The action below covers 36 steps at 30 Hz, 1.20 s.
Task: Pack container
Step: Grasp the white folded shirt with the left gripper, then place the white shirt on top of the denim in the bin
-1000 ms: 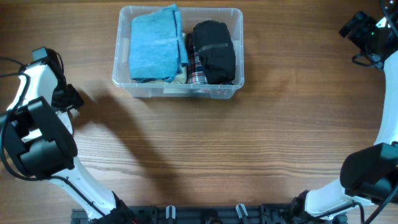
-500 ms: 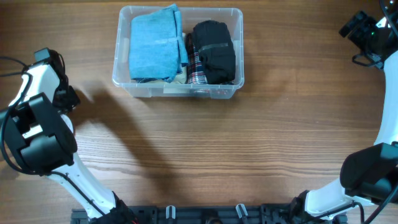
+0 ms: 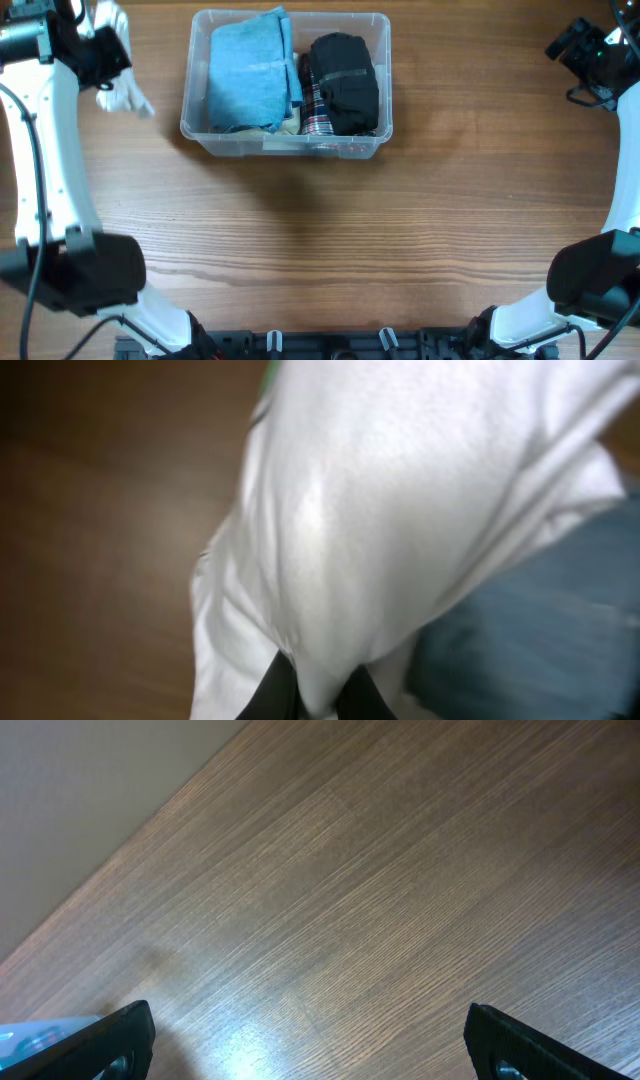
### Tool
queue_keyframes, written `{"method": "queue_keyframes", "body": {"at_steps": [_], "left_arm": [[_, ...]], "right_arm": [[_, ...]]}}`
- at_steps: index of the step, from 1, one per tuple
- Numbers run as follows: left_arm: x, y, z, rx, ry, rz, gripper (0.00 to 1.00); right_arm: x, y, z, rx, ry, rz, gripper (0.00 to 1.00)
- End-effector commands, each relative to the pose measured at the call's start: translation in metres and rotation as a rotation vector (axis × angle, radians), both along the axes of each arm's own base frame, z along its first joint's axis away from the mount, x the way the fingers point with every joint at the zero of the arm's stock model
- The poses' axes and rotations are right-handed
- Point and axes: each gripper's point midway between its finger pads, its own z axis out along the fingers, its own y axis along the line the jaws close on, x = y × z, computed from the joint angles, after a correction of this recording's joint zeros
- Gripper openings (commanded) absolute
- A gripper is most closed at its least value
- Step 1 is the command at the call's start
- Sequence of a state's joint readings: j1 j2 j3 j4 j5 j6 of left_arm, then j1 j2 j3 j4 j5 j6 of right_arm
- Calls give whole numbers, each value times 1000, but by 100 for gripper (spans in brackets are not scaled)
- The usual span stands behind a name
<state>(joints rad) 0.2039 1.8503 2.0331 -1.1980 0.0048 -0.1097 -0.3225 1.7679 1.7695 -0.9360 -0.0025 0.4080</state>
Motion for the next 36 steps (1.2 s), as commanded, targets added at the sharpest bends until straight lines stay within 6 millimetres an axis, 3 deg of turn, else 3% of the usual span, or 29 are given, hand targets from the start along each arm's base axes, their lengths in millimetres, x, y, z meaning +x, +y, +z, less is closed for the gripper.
{"method": "queue_keyframes", "body": {"at_steps": [1,5,8,11,16,23,24,27,30,36], "left_arm": [[6,-57,49,-22,-143,-135,4],[17,-129,60,-70,-205,-240,4],[19,-162,65,-96,-232,-285,4],[12,-167,59,-96,-198,-293,4],[-13,-153,30,-75,-36,-205,4],[-1,-157,-29,-71,130,-179,4],[3,-157,-38,-70,144,-178,6],[21,-167,-50,-92,122,-195,29],[41,-204,-39,-203,21,-290,54],[45,-249,-25,-287,-48,-403,62]], "right_arm": [[2,0,-9,12,18,-10,100],[2,0,-9,12,17,-10,100],[2,0,-9,12,17,-10,100],[2,0,-9,12,15,-10,100],[2,0,-9,11,15,-9,100],[2,0,-9,12,14,-10,100],[2,0,-9,12,14,-10,100],[2,0,-9,11,14,-10,100],[2,0,-9,11,14,-10,100],[2,0,-9,12,14,-10,100]]}}
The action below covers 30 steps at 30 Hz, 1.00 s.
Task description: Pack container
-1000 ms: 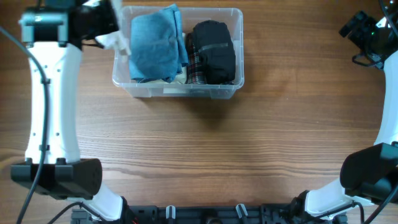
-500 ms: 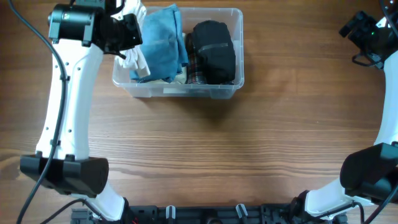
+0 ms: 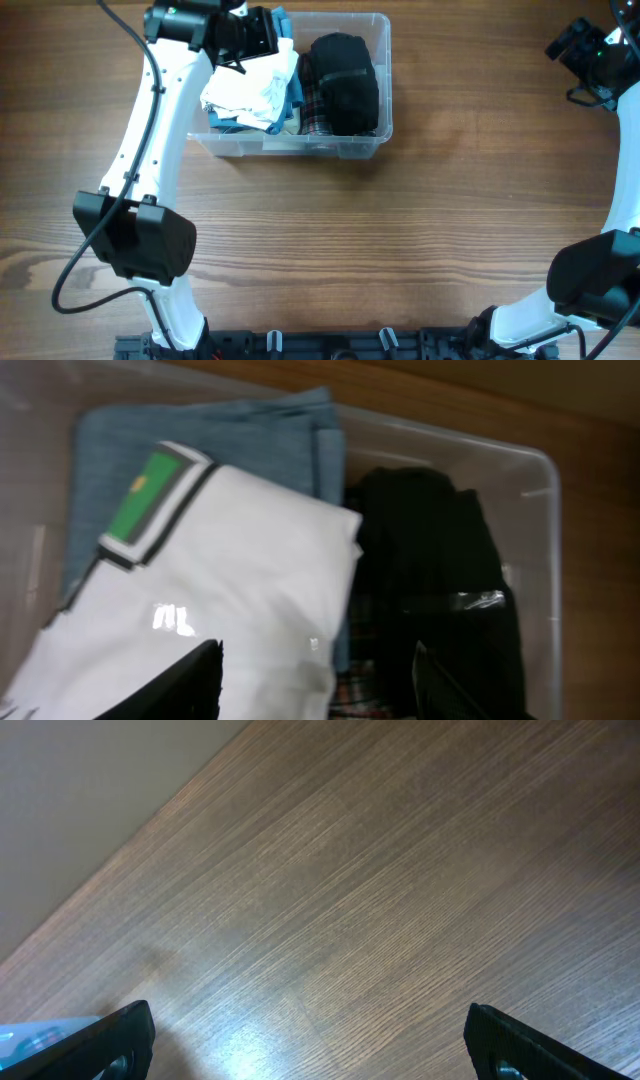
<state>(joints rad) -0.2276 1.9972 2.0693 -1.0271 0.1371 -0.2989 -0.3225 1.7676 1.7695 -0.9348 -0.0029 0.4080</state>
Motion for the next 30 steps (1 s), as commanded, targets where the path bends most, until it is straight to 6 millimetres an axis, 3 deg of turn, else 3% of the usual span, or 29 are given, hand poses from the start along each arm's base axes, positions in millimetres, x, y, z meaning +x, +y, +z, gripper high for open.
{"method": "queue_keyframes", "body": {"at_steps": [1,2,4,6,9,11,12,13,15,18,22,23,24,26,30], "left_arm": [[-7,-26,7,-102,13,-84,65],[-14,-31,12,-136,23,-108,72],[-28,-33,30,-159,16,-139,99],[-40,-32,58,-123,-71,-223,100],[-77,-23,123,-62,-252,-327,100],[-98,-13,147,-44,-297,-308,100],[-108,4,157,20,-318,-251,100],[-134,21,161,67,-292,-215,100],[-170,47,160,155,-235,-154,100],[-224,83,186,241,-299,-65,100],[-265,109,215,236,-437,28,100],[-274,118,220,221,-493,70,100],[-278,129,218,176,-665,139,100],[-274,135,202,172,-807,177,100],[-264,126,139,133,-964,134,100]], "right_arm": [[2,0,-9,12,16,-10,100],[2,0,-9,12,16,-10,100],[2,0,-9,12,16,-10,100],[2,0,-9,12,16,-10,100],[2,0,-9,12,16,-10,100],[2,0,-9,12,16,-10,100],[2,0,-9,12,16,-10,100],[2,0,-9,12,16,-10,100],[2,0,-9,12,16,-10,100],[2,0,-9,12,16,-10,100],[2,0,-9,12,16,-10,100],[2,0,-9,12,16,-10,100],[2,0,-9,12,16,-10,100],[2,0,-9,12,16,-10,100],[2,0,-9,12,16,-10,100]]}}
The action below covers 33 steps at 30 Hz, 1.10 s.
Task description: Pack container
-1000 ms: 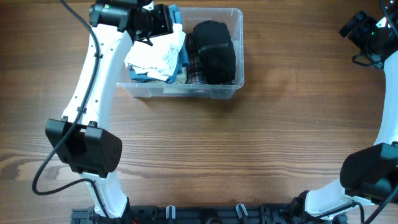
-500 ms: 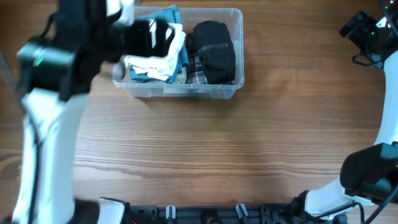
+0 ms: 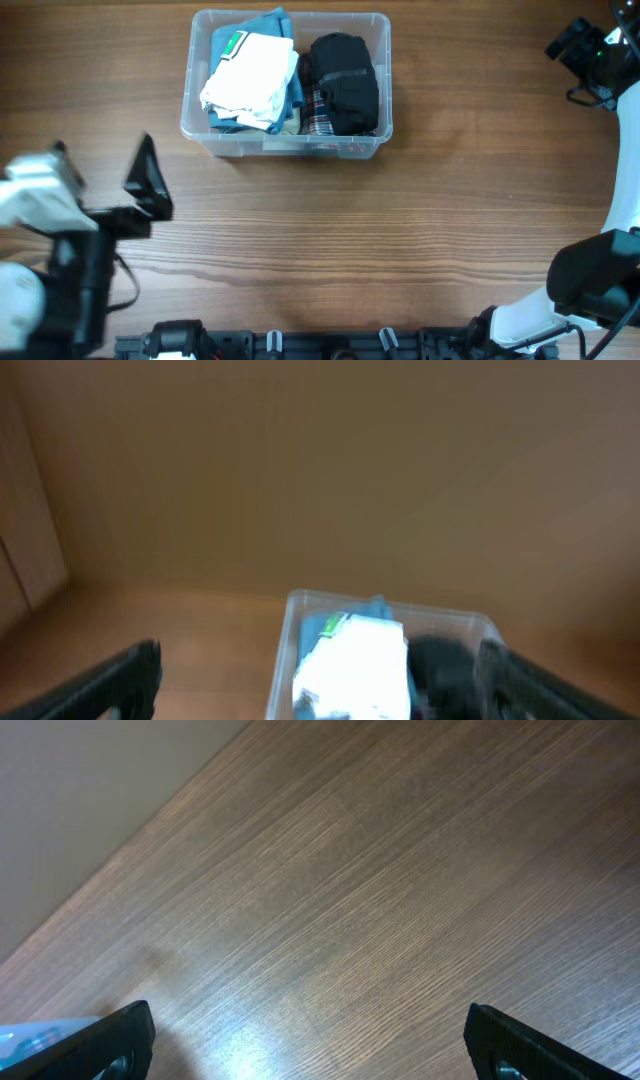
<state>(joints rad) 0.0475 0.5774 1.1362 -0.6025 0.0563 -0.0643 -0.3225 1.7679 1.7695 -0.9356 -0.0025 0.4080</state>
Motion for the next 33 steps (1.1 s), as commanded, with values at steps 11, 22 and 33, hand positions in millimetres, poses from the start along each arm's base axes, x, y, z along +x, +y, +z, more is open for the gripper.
{"method": "queue_keyframes", "body": {"at_steps": [11,22,33], "left_arm": [[18,-23,-222,-5,-12,-145,100],[26,-6,-259,-1,-20,-53,100],[26,-5,-268,-8,20,-46,100]], "right_arm": [[2,0,-9,12,15,-10,100],[2,0,-9,12,15,-10,99],[2,0,-9,11,14,-10,100]]}}
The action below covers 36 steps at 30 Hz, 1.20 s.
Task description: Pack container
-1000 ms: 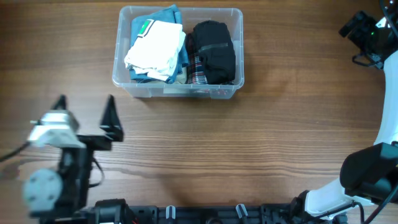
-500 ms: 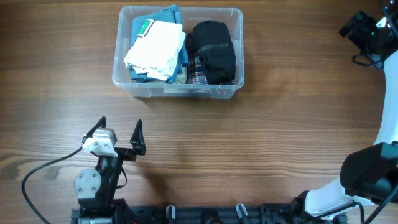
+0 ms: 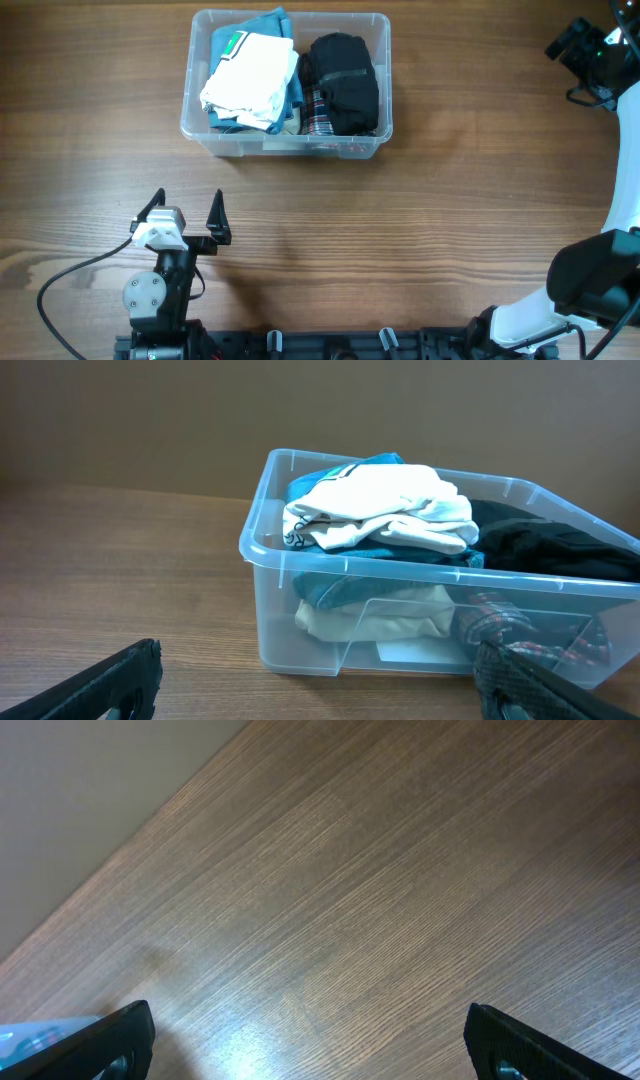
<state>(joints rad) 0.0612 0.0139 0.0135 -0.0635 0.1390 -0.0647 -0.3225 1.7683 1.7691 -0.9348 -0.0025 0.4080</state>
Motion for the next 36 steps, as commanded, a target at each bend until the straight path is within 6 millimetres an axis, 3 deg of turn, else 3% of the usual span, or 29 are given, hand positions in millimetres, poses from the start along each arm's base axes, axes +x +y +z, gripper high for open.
{"method": "queue_keyframes", "body": {"at_steps": [1,11,14,16,19,21,24,25,27,29,34,36], "left_arm": [[0,5,-2,-1,1,23,100],[0,5,-2,-1,1,23,100],[0,5,-2,-1,1,23,100],[0,5,-2,-1,1,23,100],[0,5,-2,-1,1,23,100],[0,5,-2,-1,1,23,100],[0,5,-2,-1,1,23,100],[0,5,-2,-1,1,23,100],[0,5,-2,-1,1,23,100],[0,5,-2,-1,1,23,100],[0,5,-2,-1,1,23,100],[0,5,-2,-1,1,23,100]], "right_arm": [[2,0,-8,12,14,-10,100],[2,1,-8,12,13,-9,100],[-5,16,30,-14,-68,19,100],[-16,40,72,-40,-165,65,100],[-40,100,132,-61,-314,193,100],[-57,130,154,-66,-371,269,100],[-88,145,177,-220,-481,367,100],[-95,156,182,-284,-567,477,100],[-110,171,182,-393,-700,619,100],[-132,171,165,-438,-812,629,100],[-178,189,107,-622,-1044,797,100],[-192,189,70,-639,-1088,785,100]]}}
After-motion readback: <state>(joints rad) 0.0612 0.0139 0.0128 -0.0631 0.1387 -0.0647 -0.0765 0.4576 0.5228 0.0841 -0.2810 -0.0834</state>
